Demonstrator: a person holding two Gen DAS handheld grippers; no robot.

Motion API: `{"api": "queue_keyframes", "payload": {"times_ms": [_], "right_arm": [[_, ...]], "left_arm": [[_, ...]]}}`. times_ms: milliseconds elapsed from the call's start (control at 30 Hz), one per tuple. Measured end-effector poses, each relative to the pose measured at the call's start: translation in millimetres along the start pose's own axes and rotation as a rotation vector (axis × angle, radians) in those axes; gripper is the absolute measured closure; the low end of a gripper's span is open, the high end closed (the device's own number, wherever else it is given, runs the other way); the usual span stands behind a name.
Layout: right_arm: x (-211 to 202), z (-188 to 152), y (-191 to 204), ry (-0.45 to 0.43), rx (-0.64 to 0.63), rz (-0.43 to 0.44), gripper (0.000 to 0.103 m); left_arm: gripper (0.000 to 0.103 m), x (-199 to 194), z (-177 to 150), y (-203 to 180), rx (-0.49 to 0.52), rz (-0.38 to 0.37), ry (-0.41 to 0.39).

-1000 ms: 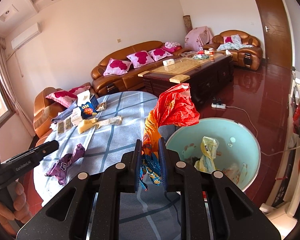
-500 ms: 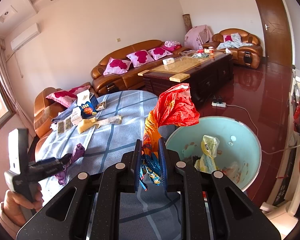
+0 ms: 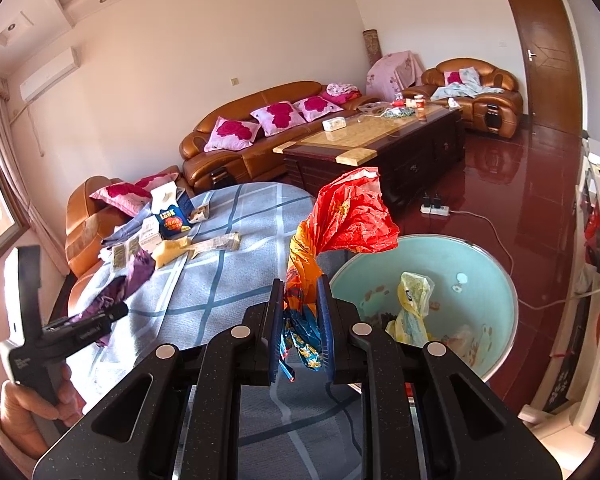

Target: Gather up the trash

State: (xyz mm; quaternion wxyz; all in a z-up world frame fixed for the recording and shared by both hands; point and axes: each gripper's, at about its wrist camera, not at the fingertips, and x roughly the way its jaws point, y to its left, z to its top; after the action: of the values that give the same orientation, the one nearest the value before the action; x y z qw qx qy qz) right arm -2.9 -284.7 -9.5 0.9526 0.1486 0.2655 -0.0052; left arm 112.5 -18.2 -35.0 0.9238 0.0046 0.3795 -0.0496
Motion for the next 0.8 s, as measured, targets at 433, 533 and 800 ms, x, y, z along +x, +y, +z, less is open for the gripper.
{"api": "queue_keyframes", "payload": {"times_ms": [433,533,800], "right_arm": [[-5.3,-0.7,-26.1,-0.006,0.038,-0.053,0.086],[-7.0,-1.2,-31.0,-0.009,0.046,-0.061,0.086],[-9.9,-1.3,-48.4,-0.013,0.07,-0.081,0.086]], "left_arm": [[0.067,-29.8,7.1,-77.2,0.129,-0.094,-0.056],[0.067,-31.1,4.5,-92.8,0.156,-0.112,-0.056],[0.067,-34.8,0.0,-128.0,0.216,-0.155,-0.054]]}}
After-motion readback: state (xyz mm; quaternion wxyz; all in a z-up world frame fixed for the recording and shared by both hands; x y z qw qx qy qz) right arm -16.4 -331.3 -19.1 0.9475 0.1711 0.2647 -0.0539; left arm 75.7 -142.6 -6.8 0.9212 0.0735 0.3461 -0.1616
